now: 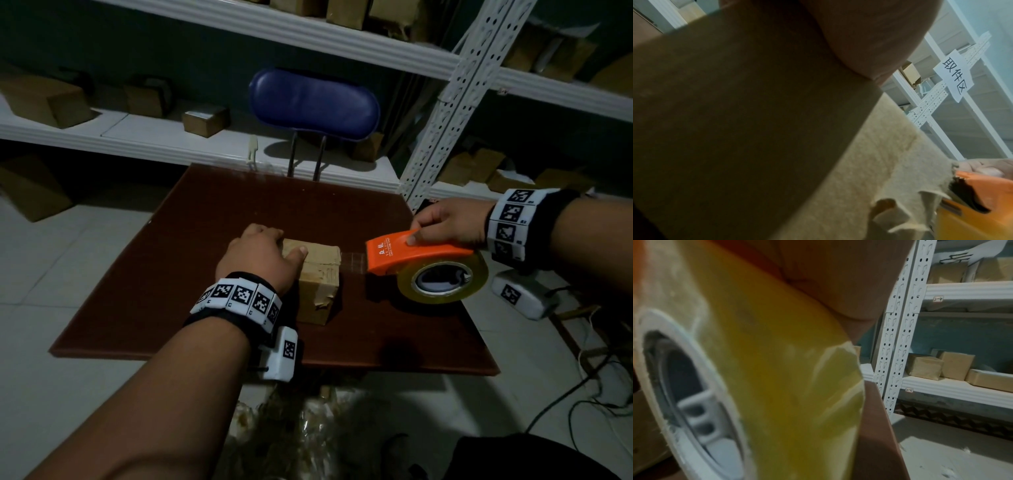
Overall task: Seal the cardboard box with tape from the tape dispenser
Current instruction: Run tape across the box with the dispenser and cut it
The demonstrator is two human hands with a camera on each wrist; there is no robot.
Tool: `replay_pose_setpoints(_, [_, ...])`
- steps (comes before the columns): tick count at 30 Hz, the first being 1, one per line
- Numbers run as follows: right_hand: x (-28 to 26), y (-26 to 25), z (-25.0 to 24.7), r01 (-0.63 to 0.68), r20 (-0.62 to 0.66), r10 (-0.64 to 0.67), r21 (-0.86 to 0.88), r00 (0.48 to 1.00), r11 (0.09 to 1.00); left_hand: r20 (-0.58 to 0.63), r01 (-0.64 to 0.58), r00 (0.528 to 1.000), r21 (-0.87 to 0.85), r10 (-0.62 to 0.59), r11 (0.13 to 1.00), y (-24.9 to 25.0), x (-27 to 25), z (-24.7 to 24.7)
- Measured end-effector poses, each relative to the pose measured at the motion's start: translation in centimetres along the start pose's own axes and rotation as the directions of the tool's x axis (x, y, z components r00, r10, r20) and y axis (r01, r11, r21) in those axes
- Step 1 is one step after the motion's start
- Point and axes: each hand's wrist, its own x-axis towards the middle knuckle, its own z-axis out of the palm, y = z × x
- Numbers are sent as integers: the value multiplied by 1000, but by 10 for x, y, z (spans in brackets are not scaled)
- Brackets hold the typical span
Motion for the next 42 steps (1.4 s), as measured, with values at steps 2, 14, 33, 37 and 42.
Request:
replay_pose_setpoints(2, [-1,0,0,-7,-7,7,-9,1000,1000,2,3,1000,2,-3,1000,0,0,0])
replay_pose_setpoints(14, [13,-37,15,-77,-16,75,-303,997,950,-5,-2,1000,9,2,1000,0,0,2])
replay_pose_setpoints(33, [54,-100,23,-87,34,128,-566,991,820,-1,-9,1000,37,9,999,3,-1,1])
replay_pose_setpoints(37, [41,-101,27,31,63,33,-799,997,600,-2,-3,1000,34,3,999,3,-1,0])
replay_pose_setpoints(42, [32,-67,27,-13,-24,-13,-837,1000,547,-1,-6,1000,29,6,1000,2,2,1])
